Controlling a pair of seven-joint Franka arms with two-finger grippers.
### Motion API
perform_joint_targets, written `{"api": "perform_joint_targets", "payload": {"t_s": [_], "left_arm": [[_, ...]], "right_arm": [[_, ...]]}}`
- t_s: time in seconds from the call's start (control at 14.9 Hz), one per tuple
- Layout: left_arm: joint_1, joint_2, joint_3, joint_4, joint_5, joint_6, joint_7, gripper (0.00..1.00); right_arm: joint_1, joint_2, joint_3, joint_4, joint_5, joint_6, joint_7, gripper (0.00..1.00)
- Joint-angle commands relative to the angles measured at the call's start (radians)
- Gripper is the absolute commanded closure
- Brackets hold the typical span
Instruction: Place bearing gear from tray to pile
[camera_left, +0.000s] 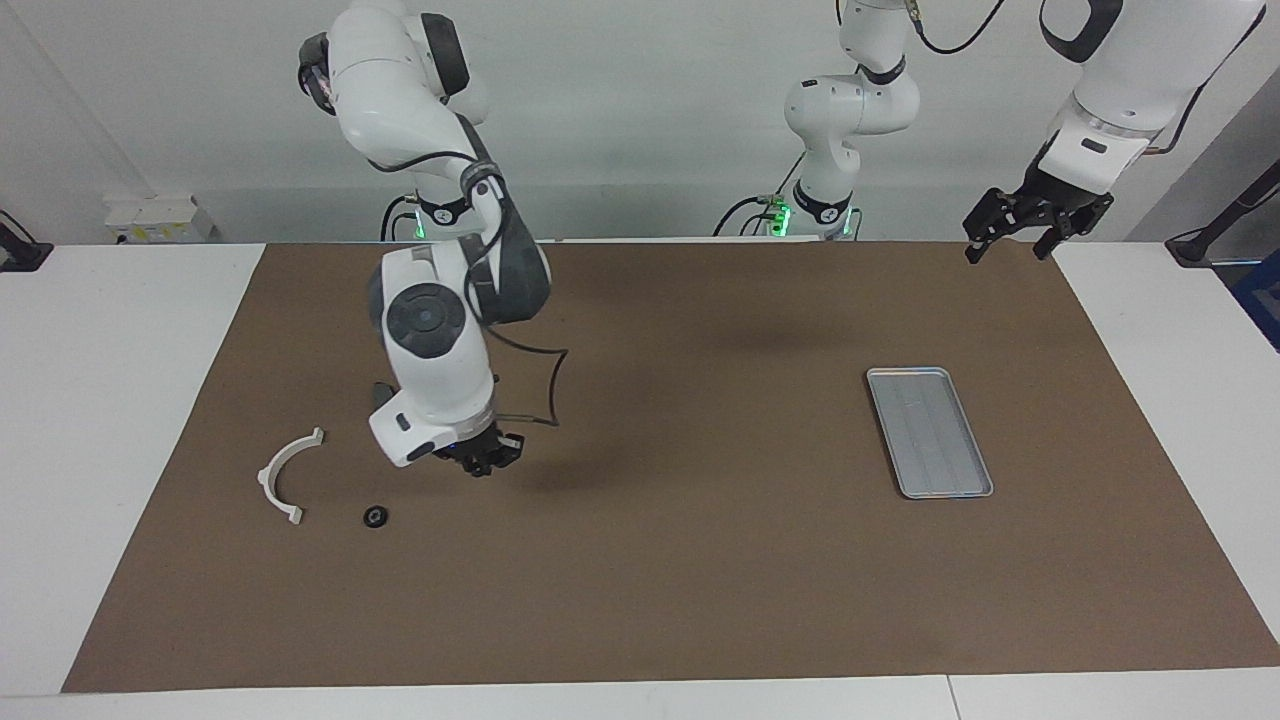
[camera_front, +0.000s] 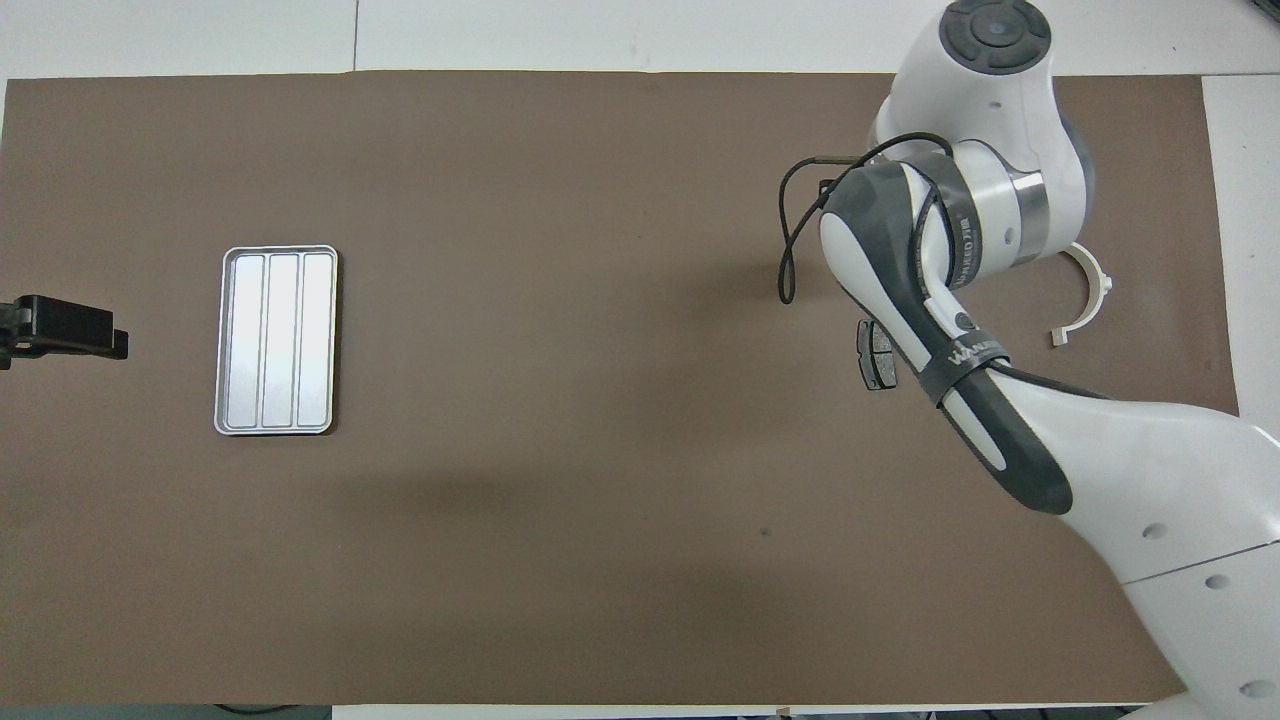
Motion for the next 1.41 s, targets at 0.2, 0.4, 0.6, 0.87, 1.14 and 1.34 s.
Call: {"api": "perform_joint_targets", "payload": {"t_s": [0.2, 0.4, 0.6, 0.87, 1.14, 1.34], "left_arm": [[-0.007, -0.015, 0.009, -0.015, -0.005, -0.008, 0.012, 0.00], [-0.007, -0.015, 0.009, -0.015, -0.005, -0.010, 0.012, 0.00], [-0.008, -0.015, 0.009, -0.014, -0.005, -0.008, 0.012, 0.00], [-0.008, -0.015, 0.007, -0.015, -0.005, -0.002, 0.012, 0.00], [-0.008, -0.015, 0.007, -0.015, -0.005, 0.001, 0.012, 0.00], [-0.008, -0.015, 0.007, -0.017, -0.005, 0.001, 0.012, 0.00]], "right_arm": [[-0.042, -0.033, 0.017, -0.171, 0.016, 0.200, -0.077, 1.00], [-0.047, -0.033, 0.017, -0.190, 0.016, 0.228, -0.077, 1.00], [-0.047, -0.035, 0.017, -0.191, 0.016, 0.228, -0.076, 1.00], [-0.044, -0.044, 0.017, -0.185, 0.016, 0.213, -0.068, 0.00], [-0.042, -0.087, 0.017, -0.188, 0.018, 0.198, -0.066, 0.00], [-0.045, -0.108, 0.015, -0.187, 0.016, 0.196, -0.071, 0.00]]}}
